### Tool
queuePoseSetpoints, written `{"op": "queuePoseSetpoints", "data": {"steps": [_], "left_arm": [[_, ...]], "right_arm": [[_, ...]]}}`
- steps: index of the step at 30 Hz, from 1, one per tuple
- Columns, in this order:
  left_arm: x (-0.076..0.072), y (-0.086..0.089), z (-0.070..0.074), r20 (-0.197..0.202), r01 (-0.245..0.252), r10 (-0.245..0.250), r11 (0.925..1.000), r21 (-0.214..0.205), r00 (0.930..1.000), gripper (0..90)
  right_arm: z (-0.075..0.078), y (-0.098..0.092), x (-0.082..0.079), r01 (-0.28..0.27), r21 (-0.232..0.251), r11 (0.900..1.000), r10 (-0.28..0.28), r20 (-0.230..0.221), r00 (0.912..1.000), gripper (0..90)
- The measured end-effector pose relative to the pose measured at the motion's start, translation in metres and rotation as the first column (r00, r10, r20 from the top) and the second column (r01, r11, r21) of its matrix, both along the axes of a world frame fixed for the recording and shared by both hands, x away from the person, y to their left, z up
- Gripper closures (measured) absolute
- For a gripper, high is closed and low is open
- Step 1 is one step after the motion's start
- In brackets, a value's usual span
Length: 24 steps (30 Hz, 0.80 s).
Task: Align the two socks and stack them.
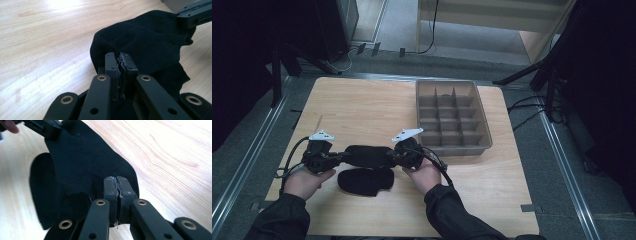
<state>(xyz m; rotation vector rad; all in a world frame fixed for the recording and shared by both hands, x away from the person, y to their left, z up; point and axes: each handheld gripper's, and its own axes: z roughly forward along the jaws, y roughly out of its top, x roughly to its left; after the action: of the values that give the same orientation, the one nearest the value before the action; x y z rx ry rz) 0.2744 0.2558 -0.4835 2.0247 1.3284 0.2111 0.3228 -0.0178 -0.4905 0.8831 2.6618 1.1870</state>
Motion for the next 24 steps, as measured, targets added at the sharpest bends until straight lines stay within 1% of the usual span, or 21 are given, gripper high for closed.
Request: {"op": "queuePoseSetpoints", "data": {"steps": [1, 2, 3, 5, 8, 13, 17, 24], "left_arm": [[-0.002, 0.000, 0.000, -0.001, -0.007, 0.007, 1.0000, 0.001, 1.0000, 85.5], [-0.005, 0.000, -0.001, -0.014, -0.017, 0.017, 0.9998, -0.006, 0.9998, 85.4], [-0.006, 0.001, -0.001, -0.020, -0.024, 0.024, 0.9997, -0.003, 0.9995, 85.5], [-0.009, -0.001, -0.001, -0.027, -0.033, 0.033, 0.9994, -0.007, 0.9991, 85.5], [-0.014, -0.003, -0.001, -0.028, -0.031, 0.031, 0.9995, 0.001, 0.9991, 85.5], [-0.028, -0.004, 0.000, -0.024, -0.034, 0.034, 0.9994, -0.003, 0.9991, 85.4], [-0.039, -0.006, -0.001, -0.022, -0.032, 0.032, 0.9994, 0.010, 0.9992, 85.2], [-0.047, -0.002, -0.003, -0.033, -0.051, 0.052, 0.9986, 0.015, 0.9981, 85.2]], "right_arm": [[0.001, 0.000, -0.001, -0.007, 0.009, 0.9999, 0.007, -0.002, 1.0000, 87.6], [0.002, -0.001, -0.003, -0.023, 0.021, 0.9995, 0.023, 0.004, 0.9997, 87.6], [0.003, -0.001, -0.005, -0.034, 0.024, 0.9992, 0.033, 0.012, 0.9994, 87.6], [0.003, -0.001, -0.006, -0.049, 0.023, 0.9986, 0.049, 0.008, 0.9988, 87.7], [0.002, -0.002, -0.008, -0.063, 0.013, 0.9979, 0.063, 0.008, 0.9980, 87.7], [0.001, -0.005, -0.012, -0.087, 0.021, 0.9960, 0.087, -0.001, 0.9962, 87.7], [-0.003, -0.005, -0.016, -0.103, 0.019, 0.9945, 0.104, -0.010, 0.9946, 87.7], [-0.010, -0.001, -0.022, -0.129, 0.020, 0.9914, 0.130, -0.029, 0.9911, 87.7]]}}
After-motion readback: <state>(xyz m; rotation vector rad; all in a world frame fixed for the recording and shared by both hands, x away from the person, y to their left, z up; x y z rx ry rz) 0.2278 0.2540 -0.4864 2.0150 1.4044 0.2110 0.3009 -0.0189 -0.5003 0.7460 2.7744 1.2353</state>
